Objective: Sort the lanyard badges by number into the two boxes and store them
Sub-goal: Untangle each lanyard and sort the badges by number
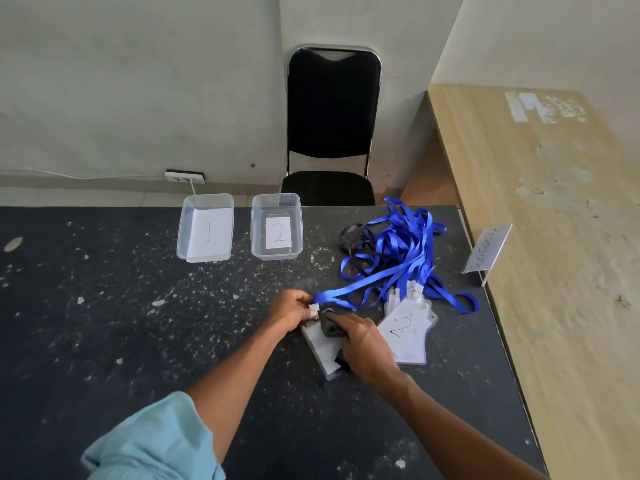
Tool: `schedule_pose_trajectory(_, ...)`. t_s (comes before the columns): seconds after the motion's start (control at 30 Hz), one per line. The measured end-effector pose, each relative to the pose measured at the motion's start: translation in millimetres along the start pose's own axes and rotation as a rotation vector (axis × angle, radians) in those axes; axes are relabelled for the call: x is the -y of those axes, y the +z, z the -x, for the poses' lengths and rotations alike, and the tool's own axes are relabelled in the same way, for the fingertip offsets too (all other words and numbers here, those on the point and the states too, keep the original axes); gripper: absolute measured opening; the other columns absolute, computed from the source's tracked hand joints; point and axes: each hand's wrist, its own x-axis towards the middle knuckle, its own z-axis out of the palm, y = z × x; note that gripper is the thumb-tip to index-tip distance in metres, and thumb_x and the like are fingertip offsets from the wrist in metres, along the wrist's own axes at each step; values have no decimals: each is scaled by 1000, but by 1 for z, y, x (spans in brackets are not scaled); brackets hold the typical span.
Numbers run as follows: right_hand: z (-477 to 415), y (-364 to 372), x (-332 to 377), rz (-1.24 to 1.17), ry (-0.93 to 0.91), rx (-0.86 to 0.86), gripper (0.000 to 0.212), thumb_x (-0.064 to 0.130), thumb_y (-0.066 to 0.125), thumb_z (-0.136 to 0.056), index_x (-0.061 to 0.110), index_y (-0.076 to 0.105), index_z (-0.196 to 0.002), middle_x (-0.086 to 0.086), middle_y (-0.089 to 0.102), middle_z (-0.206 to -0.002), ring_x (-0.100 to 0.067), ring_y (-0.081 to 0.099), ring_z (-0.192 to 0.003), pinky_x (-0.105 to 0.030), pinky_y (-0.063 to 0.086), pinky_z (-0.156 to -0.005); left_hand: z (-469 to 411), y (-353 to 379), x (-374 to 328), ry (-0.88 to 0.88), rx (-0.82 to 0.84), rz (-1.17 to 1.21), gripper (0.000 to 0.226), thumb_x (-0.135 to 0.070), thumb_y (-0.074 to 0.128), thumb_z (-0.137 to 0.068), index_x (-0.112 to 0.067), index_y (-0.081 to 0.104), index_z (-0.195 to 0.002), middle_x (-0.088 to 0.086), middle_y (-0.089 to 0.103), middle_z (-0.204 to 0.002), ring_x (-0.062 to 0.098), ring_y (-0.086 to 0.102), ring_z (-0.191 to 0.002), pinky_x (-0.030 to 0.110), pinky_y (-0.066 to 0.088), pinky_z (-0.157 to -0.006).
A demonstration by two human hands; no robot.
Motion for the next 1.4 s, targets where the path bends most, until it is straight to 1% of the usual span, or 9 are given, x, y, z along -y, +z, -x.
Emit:
schedule_pose_trajectory(0.17,-2,5,10,249,-113,141,61,3,51,-91,32,44,-144,12,42,-150,-25,41,-121,-39,52,-91,-5,-1,3,62,-36,-99,28,-4,81,-77,-9,73,-103,-2,68,-74,15,65,-72,39,60,-83)
schedule_pose_trajectory(0.4,24,6,7,318,-381,400,40,12,48,-94,35,61,-125,14,54,-136,-21,46,-114,-38,52,-83,-3,0,3,106,-50,-156,23,-3,76,-82,-10,73,-104,-3,70,-75,5,64,-63,25,57,-66)
schedule_pose_trajectory(0.5,16,-5,1,247,-322,283,38,8,50,-85,33,67,-109,15,65,-116,-18,52,-108,-33,51,-78,-3,0,2,125,-50,-189,23,-5,74,-85,-12,73,-107,-3,73,-82,0,61,-62,14,45,-57)
schedule_pose_trajectory(0.6,-6,-7,-5,226,-285,89,52,5,50,-88,37,61,-127,18,56,-137,-18,50,-116,-32,51,-90,-4,1,3,145,-70,-220,22,-9,74,-85,-14,74,-106,-4,72,-84,2,58,-65,11,37,-54)
schedule_pose_trajectory(0.73,-6,12,1,305,-436,197,48,7,52,-91,32,60,-131,11,54,-143,-18,46,-131,-30,41,-106,-6,3,5,156,-76,-207,17,-3,72,-86,-9,74,-102,-4,68,-74,-5,55,-53,6,38,-46)
schedule_pose_trajectory(1.0,36,-9,-29,300,-436,361,32,14,53,-83,34,69,-103,16,67,-113,-13,55,-107,-32,51,-83,-4,-2,-1,159,2,-255,19,-6,65,-92,-17,70,-107,-3,71,-88,8,65,-75,19,47,-60)
schedule_pose_trajectory(1.13,43,-20,-30,325,-272,277,38,29,37,-83,35,63,-110,19,62,-118,-14,48,-109,-36,45,-91,2,-15,-9,154,59,-263,14,-14,61,-92,-18,67,-103,-1,66,-85,15,58,-72,31,45,-67)
schedule_pose_trajectory(1.33,21,-27,18,117,-99,57,54,61,38,-86,29,49,-128,7,59,-126,-22,55,-114,-38,44,-93,21,-31,-39,13,276,428,19,-4,58,-93,1,64,-111,7,61,-75,14,60,-67,31,59,-74)
schedule_pose_trajectory(1.4,13,-26,36,19,-31,66,43,53,45,-92,25,46,-125,1,60,-121,-27,60,-107,-43,49,-87,27,-35,-48,-3,300,576,21,2,59,-91,8,63,-111,9,65,-73,15,65,-68,30,61,-76)
